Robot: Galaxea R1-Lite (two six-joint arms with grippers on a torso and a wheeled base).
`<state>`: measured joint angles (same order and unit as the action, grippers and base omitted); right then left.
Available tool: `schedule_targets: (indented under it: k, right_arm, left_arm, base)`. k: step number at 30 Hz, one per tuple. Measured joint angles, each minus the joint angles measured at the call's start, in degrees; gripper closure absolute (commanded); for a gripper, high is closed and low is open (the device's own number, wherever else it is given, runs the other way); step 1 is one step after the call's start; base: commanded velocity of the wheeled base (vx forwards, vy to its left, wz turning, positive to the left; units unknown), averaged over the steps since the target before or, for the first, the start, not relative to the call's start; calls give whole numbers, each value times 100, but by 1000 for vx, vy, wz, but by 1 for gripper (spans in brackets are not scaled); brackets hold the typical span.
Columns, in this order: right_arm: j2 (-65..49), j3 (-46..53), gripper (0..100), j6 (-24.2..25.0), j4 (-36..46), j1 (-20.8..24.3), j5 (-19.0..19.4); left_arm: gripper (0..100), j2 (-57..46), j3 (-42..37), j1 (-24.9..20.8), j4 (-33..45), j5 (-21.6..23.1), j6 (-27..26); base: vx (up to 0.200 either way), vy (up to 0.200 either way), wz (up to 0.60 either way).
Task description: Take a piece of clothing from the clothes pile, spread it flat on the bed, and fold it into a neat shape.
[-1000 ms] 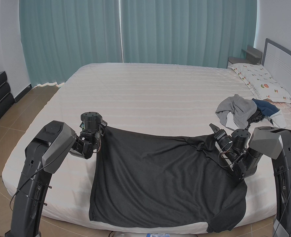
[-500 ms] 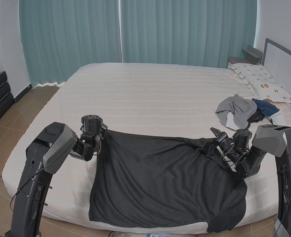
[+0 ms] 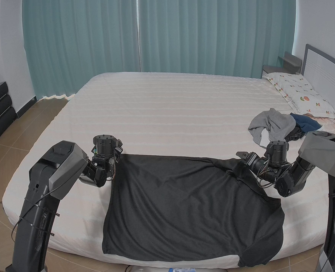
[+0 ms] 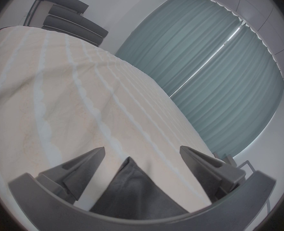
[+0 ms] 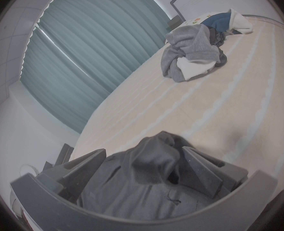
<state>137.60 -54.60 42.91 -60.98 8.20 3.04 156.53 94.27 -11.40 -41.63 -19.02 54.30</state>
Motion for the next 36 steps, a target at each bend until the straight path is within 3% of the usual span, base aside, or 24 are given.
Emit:
schedule_targets:
  k: [7, 15, 28, 36]
  right_arm:
    - [-27, -113, 0, -74, 660, 196, 20]
    - [37, -800, 0, -121, 1888, 516, 29]
    - [140, -1209, 0, -121, 2148, 758, -61]
    - [-411, -1106, 0, -112, 2124, 730, -74]
  left_arm:
    - [0, -219, -846, -32, -288, -205, 55]
    - [0, -707, -1997, -59, -1015, 176, 121]
    - [0, -884, -2192, -69, -1070, 224, 72]
    - [0, -892, -2186, -78, -1064, 224, 72]
  base:
    - [0, 0, 0]
    - [0, 0, 0]
    - [0, 0, 0]
    - [0, 0, 0]
